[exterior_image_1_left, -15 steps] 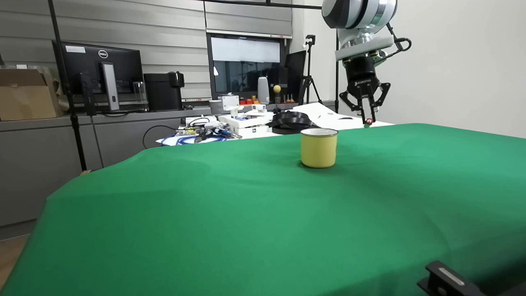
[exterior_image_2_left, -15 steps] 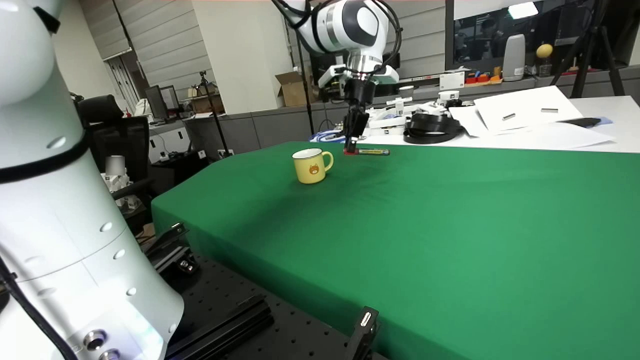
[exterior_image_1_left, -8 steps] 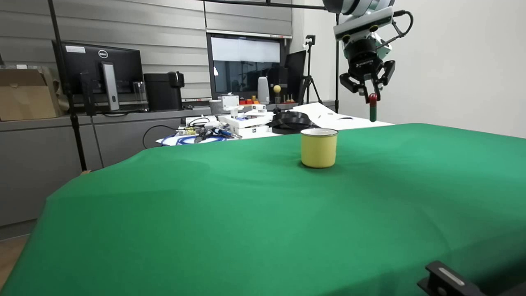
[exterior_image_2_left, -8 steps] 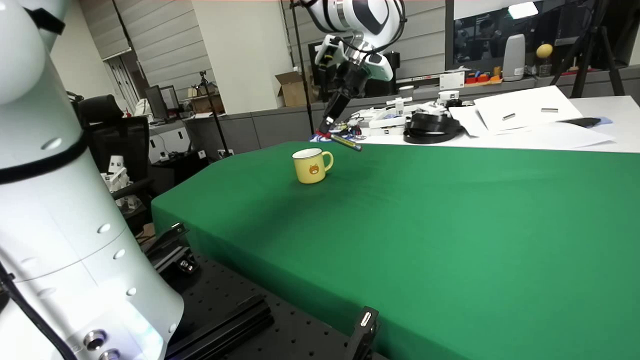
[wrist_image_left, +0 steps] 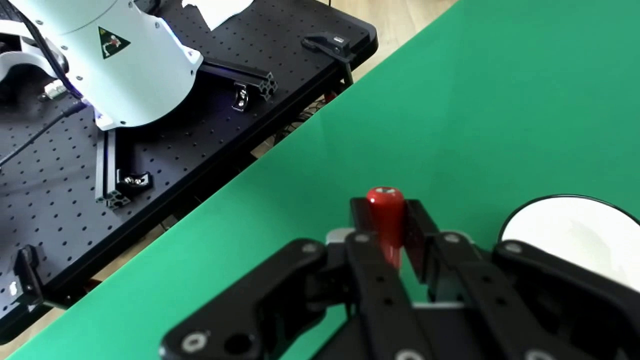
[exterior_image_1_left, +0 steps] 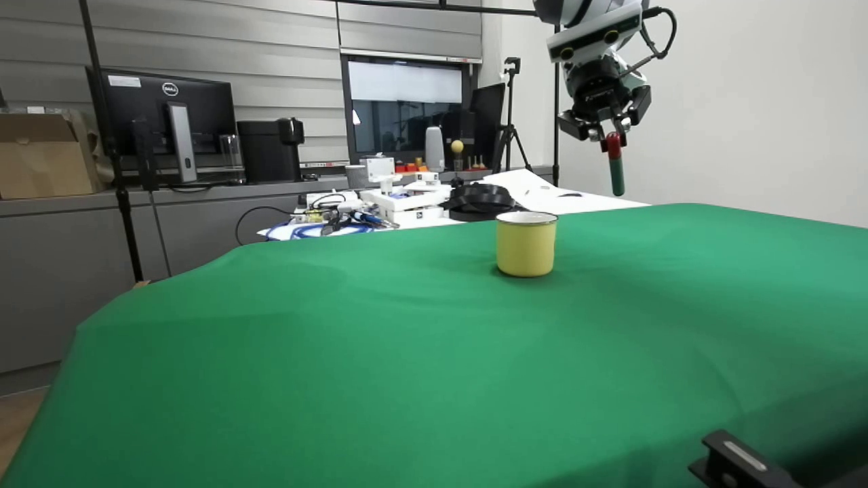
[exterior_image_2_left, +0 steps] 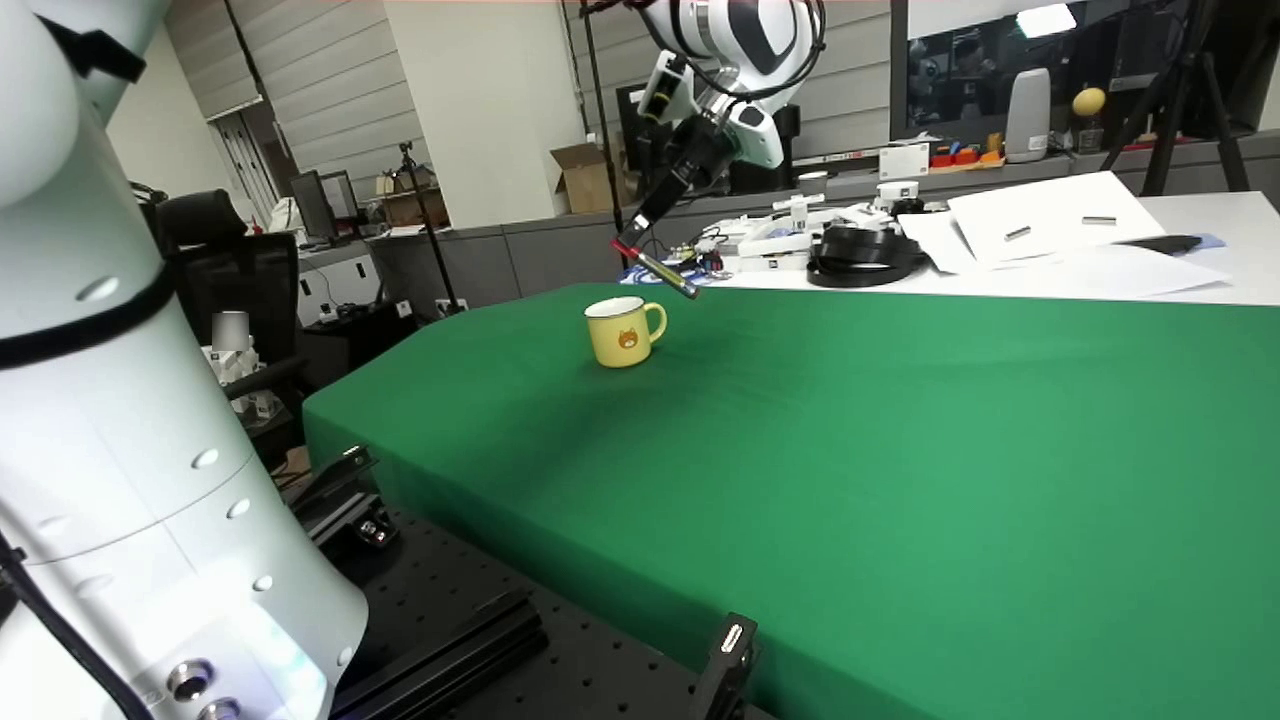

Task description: Pick the marker and put it in the cup

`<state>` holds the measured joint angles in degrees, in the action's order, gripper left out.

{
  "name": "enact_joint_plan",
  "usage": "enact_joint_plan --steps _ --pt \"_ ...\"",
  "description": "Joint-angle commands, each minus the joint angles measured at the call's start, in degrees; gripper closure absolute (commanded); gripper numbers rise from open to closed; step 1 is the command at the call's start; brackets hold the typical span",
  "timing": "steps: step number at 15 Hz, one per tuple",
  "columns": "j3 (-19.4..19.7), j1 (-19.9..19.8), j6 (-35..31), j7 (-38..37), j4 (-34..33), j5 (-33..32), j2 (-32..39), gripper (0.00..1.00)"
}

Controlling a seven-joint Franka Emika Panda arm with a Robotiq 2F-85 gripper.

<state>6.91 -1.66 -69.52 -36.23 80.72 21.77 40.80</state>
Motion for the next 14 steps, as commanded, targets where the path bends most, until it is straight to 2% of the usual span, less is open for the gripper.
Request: enact_joint_plan --steps 1,13,14 --pt "-0.38 -1.1 4.55 -2.7 -5.3 2.22 2.82 0.95" --pt "-1.27 -2.78 7.39 1.12 -9.39 5.98 5.61 0.95" --pt "-0.66 -1.85 5.41 0.74 -6.42 5.17 4.26 0.95"
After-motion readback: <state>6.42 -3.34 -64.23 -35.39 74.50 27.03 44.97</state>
